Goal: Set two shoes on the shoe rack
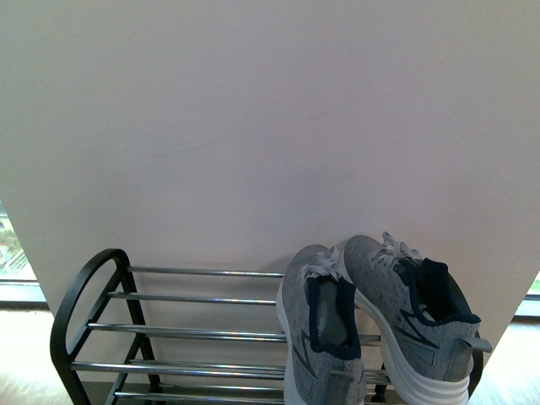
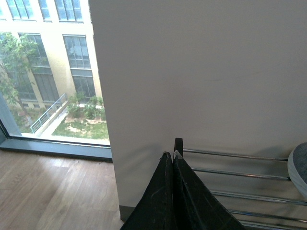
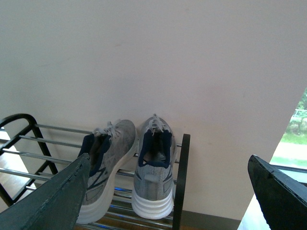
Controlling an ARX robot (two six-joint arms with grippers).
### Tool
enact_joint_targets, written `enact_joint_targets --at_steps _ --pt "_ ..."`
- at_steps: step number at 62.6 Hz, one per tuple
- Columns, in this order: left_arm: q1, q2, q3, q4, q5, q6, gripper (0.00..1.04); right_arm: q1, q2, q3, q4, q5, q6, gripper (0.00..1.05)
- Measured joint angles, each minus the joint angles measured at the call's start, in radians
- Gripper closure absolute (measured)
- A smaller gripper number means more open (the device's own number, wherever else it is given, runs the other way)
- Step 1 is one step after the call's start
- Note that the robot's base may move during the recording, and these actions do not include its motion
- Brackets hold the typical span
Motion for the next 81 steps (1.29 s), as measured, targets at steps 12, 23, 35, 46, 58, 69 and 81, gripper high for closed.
enact_joint_targets --at_steps 12,23,35,46,58,69,81 --pt "0.001 -0.074 -0.056 -0.023 0.006 0.0 1.04 0.0 0.0 0.0 0.0 0.0 0.0 0.09" --pt "0.001 -0.209 -0.057 -0.139 0.005 0.0 1.04 0.0 0.0 0.0 0.0 0.0 0.0 0.09" --pt "0.001 -0.314 -0.057 -0.24 0.005 0.0 1.04 0.0 0.0 0.0 0.0 0.0 0.0 0.09" --pt "0.001 -0.389 -0.057 -0.312 0.005 0.0 1.04 0.0 0.0 0.0 0.0 0.0 0.0 0.09" --pt "0.001 -0.459 -0.057 -0.382 0.005 0.0 1.04 0.0 0.0 0.0 0.0 0.0 0.0 0.09" --pt "0.001 -0.509 -0.057 -0.43 0.005 0.0 1.04 0.0 0.0 0.0 0.0 0.0 0.0 0.09" --pt "0.001 -0.555 -0.057 -0.477 0.005 0.0 1.04 0.0 0.0 0.0 0.0 0.0 0.0 0.09"
